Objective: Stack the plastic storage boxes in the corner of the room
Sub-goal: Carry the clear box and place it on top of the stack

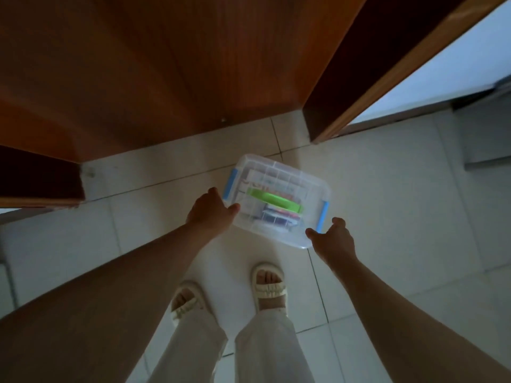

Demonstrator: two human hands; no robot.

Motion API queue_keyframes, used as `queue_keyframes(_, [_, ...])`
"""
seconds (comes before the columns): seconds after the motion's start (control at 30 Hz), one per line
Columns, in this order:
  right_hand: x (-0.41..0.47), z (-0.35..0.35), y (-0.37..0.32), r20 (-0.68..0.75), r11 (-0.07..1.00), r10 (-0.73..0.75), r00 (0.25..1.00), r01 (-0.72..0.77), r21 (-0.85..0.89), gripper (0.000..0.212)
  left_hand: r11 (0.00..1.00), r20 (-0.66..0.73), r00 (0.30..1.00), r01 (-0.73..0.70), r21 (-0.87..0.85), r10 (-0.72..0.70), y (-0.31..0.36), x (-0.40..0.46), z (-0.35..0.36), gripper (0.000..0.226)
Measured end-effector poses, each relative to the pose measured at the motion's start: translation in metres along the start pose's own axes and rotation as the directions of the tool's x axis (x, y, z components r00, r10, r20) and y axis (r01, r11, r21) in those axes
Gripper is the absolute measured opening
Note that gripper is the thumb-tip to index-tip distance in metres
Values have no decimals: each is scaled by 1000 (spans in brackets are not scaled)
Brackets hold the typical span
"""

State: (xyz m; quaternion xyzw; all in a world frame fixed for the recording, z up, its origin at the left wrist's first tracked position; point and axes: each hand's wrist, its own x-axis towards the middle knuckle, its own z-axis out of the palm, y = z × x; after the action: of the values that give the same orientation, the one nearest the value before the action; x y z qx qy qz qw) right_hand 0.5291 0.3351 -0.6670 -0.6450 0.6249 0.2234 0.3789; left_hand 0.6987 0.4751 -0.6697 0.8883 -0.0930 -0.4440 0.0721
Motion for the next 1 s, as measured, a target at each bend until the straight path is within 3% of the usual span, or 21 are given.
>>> queue_keyframes(0.3, [100, 52, 29, -83, 986, 95, 992, -82, 144, 76, 1000, -36, 999, 9, 5, -9, -5, 100, 63, 83])
queue_keyframes(0.5, [142, 72, 29, -116, 951, 120, 986, -81, 298, 61, 986, -40, 998, 30, -163, -37, -2, 143, 82, 64])
queue_keyframes(0.7, [140, 69, 21, -155, 957, 107, 982, -59, 283, 61, 995, -78, 996, 38, -92, -45, -2, 138, 72, 57])
queue_keyframes(1.0, [56, 29, -24, -174, 973, -17, 985, 57, 225, 58, 979, -81, 991, 91, -184, -108, -28, 58, 3, 53])
